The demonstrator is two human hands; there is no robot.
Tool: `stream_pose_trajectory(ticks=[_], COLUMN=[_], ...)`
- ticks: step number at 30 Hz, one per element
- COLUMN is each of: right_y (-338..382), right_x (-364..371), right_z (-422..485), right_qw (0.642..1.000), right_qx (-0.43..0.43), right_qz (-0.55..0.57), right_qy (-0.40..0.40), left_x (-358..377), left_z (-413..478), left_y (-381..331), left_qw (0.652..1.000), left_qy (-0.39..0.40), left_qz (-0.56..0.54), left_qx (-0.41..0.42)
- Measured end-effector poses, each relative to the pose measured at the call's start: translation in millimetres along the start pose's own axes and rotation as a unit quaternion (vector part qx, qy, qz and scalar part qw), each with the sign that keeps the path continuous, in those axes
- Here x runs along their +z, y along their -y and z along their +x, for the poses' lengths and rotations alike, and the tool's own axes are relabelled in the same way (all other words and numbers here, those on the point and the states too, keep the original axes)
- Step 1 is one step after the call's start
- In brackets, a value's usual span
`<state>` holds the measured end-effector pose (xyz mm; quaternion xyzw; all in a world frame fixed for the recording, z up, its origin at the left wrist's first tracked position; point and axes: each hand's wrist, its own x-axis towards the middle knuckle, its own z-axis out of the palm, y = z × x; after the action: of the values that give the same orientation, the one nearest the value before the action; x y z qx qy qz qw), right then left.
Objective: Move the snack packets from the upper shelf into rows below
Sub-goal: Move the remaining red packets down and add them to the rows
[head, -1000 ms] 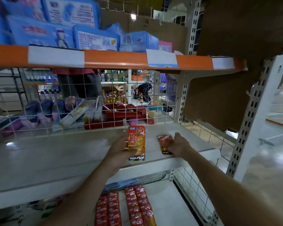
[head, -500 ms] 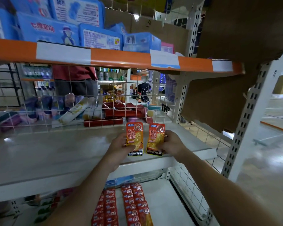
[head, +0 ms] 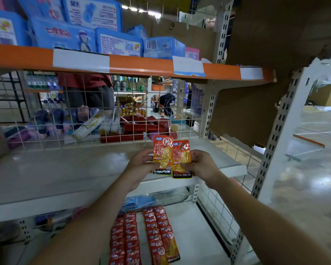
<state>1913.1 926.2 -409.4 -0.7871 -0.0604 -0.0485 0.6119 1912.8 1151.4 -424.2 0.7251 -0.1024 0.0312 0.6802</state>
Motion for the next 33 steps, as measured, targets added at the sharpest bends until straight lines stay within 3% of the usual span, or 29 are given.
stream_pose_trajectory(ticks=[17, 24, 33], right_y=[18.3, -9.5, -101.3], right_x=[-32.2, -36.8, -14.5], right_z=[-77.4, -104.6, -107.0], right_qw=[0.999, 0.995, 0.982], right_qx=[0.025, 0.065, 0.137], right_qz=[-0.008, -0.035, -0.075], right_qy=[0.027, 0.06, 0.103], left_x=[19.6, 35.1, 37.8], left_z=[-66.3, -96.3, -111.7], left_y=[-10.0, 30.8, 125.8], left_qw=[0.999, 0.997, 0.986], left_qy=[0.035, 0.043, 0.058], left_qz=[0.015, 0.029, 0.067], left_qx=[-0.023, -0.05, -0.141])
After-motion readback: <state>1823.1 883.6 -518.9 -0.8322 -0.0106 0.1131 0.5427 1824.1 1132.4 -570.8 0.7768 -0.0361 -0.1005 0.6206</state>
